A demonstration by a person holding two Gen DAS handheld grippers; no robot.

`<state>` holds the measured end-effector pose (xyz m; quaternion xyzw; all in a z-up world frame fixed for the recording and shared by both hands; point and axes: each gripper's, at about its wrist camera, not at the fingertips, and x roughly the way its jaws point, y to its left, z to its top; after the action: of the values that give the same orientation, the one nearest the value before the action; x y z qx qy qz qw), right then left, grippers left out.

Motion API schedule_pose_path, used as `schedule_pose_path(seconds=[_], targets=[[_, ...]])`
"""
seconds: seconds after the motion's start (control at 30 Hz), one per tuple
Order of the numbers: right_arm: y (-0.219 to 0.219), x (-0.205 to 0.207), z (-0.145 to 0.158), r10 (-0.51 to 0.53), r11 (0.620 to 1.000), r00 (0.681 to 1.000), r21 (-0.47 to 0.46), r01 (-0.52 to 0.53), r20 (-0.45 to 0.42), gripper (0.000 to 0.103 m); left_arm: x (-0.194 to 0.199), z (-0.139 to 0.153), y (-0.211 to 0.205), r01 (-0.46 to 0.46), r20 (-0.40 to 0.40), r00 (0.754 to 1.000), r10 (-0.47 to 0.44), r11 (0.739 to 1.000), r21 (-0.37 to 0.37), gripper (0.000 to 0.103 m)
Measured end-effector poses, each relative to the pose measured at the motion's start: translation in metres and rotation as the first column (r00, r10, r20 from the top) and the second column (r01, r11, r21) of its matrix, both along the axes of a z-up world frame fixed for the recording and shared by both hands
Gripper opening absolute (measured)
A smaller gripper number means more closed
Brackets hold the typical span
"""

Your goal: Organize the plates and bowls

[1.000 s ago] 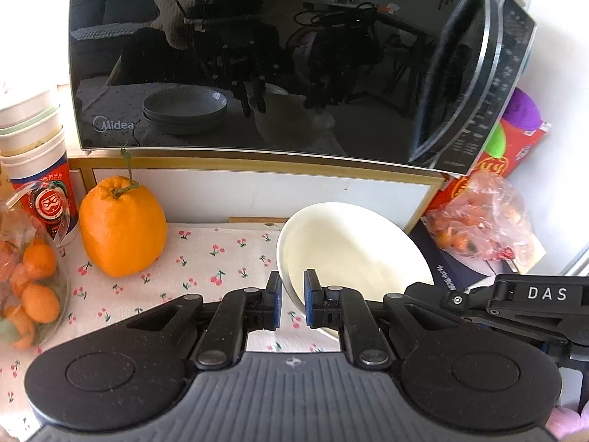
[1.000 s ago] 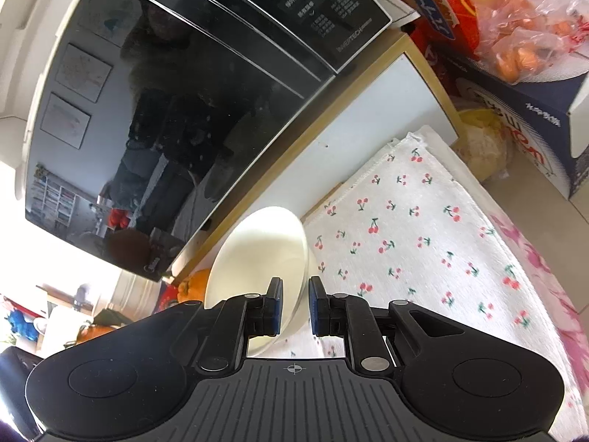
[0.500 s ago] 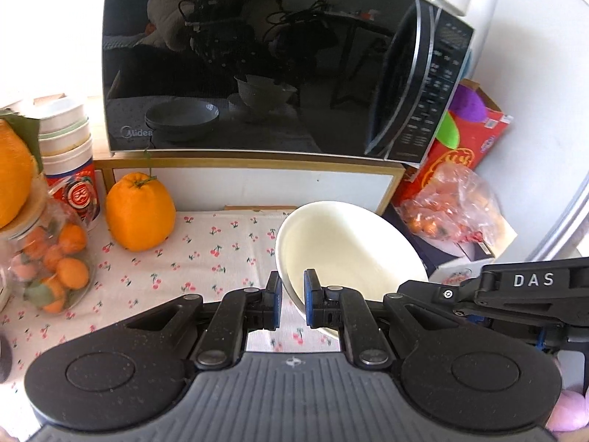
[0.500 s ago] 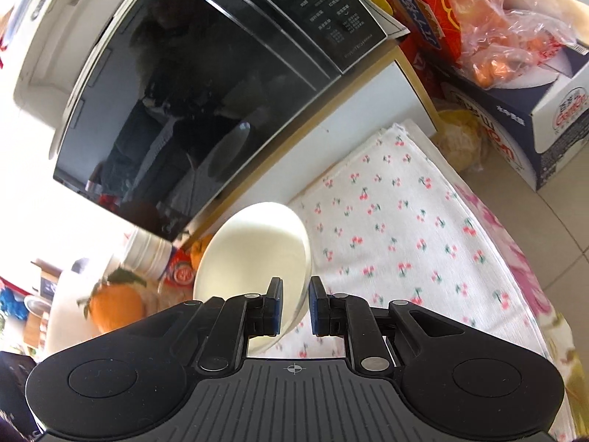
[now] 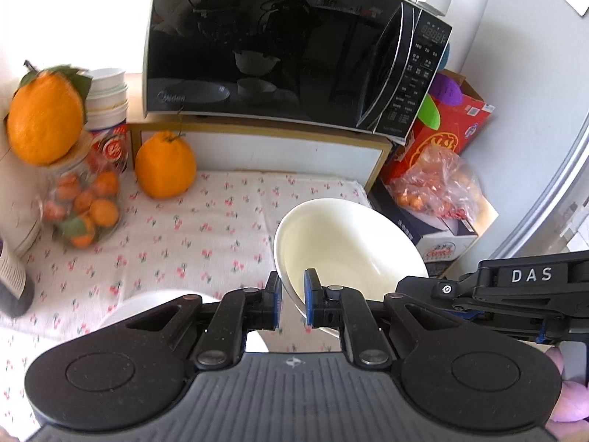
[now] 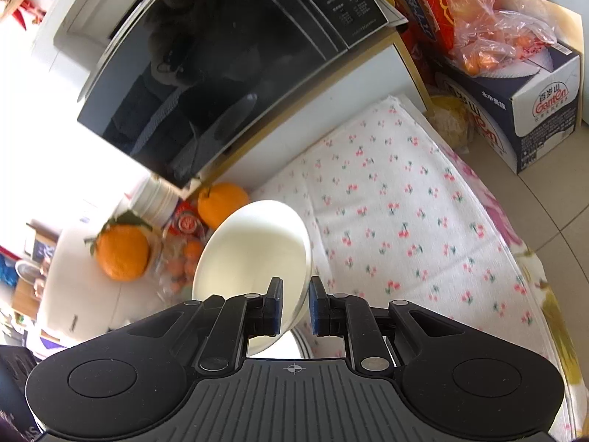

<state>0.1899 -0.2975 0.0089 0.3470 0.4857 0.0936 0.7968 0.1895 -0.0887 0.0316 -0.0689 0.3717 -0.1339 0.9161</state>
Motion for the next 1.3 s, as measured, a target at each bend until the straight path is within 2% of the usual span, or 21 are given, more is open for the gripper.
schedule_pose_path(seconds=[0.43, 0.6, 0.73, 0.9, 1.07, 1.3], targets=[[0.013, -0.047, -0.011, 0.021, 0.999, 0.999, -0.03, -0.022, -0.035, 0.015, -0.053, -0.016, 0.012, 0.027, -0.026, 0.999, -0.027, 1.0, 0.012, 0.012], [0.014, -0.06, -0.018, 0.023, 0.998, 0.999, -0.051, -0.025, -0.032, 0.015, -0.063, -0.022, 0.014, 0.037, -0.036, 0.999, -0.038, 0.999, -0.024, 0.012], [0.01, -0.068, -0.028, 0.003, 0.999, 0.998, -0.032, -0.005, -0.056, 0.015, -0.066, -0.028, 0.013, 0.047, -0.04, 0.998, -0.049, 0.998, -0.044, 0.012], [0.002, -0.073, -0.024, -0.018, 1.0, 0.998, -0.023, 0.017, -0.066, 0.015, -0.067, -0.035, 0.014, 0.048, -0.08, 0.995, -0.056, 0.994, -0.095, 0.012], [0.002, -0.076, -0.023, -0.003, 0.996, 0.997, -0.086, -0.003, -0.072, 0.015, -0.068, -0.041, 0.008, 0.061, -0.105, 0.992, -0.072, 0.993, -0.105, 0.012], [0.001, -0.081, -0.034, 0.005, 0.987, 0.993, -0.158, -0.023, -0.117, 0.016, -0.071, -0.051, -0.003, 0.083, -0.137, 0.986, -0.093, 0.994, -0.076, 0.012]])
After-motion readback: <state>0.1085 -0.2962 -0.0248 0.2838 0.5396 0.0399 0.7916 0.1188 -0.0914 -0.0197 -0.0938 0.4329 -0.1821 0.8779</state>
